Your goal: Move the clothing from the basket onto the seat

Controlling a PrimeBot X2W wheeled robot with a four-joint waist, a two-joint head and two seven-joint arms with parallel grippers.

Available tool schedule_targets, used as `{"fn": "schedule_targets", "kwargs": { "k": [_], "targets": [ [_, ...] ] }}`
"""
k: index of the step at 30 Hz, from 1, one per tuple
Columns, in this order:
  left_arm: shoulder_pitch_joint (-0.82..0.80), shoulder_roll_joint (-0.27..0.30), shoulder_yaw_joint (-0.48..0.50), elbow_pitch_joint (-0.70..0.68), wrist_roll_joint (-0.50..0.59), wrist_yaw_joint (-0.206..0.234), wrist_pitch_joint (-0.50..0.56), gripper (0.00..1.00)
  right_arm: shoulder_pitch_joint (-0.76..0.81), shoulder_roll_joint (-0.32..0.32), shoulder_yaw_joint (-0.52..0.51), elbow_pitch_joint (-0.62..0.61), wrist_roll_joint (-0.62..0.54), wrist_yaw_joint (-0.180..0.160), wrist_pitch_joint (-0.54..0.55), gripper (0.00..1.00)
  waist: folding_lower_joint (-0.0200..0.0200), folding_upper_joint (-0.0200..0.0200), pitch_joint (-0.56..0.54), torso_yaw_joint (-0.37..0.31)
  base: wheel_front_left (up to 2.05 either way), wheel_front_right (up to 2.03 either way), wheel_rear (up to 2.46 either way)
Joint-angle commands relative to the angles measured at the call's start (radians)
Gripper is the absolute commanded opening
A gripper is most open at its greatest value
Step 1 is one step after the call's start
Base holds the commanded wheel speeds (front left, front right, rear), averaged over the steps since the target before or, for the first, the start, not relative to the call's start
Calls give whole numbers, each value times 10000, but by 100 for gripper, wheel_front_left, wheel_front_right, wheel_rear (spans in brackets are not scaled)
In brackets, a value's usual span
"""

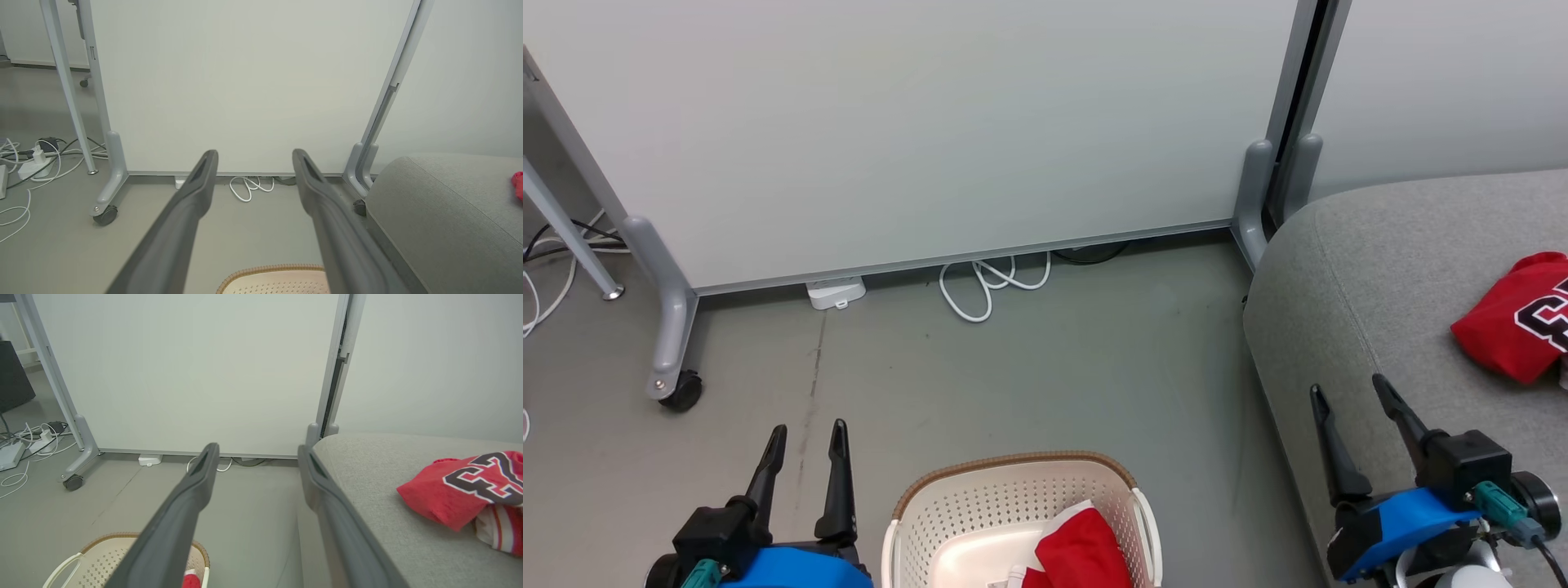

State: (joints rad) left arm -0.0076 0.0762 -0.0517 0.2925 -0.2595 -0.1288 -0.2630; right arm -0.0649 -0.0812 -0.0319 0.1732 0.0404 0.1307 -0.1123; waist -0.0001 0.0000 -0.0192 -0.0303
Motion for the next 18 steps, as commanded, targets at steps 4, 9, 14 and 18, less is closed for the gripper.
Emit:
{"fn": "schedule_targets", "kwargs": {
  "k": [4,9,14,18],
  "targets": [
    [122,-4,45,-35,93,-15,-27,100,230,90,140,-121,175,1,83,100,1,0,18,75,0,0,0],
    [160,-11,22,-46,115,-16,-27,100,241,127,173,-78,254,1,41,100,1,0,43,113,0,0,0],
    [153,7,-80,19,174,-16,-27,100,180,84,185,3,156,1,-26,100,1,0,79,114,0,0,0],
    [122,5,-141,48,193,-16,-27,100,132,92,200,61,135,1,-67,100,1,0,117,106,0,0,0]
  ]
}}
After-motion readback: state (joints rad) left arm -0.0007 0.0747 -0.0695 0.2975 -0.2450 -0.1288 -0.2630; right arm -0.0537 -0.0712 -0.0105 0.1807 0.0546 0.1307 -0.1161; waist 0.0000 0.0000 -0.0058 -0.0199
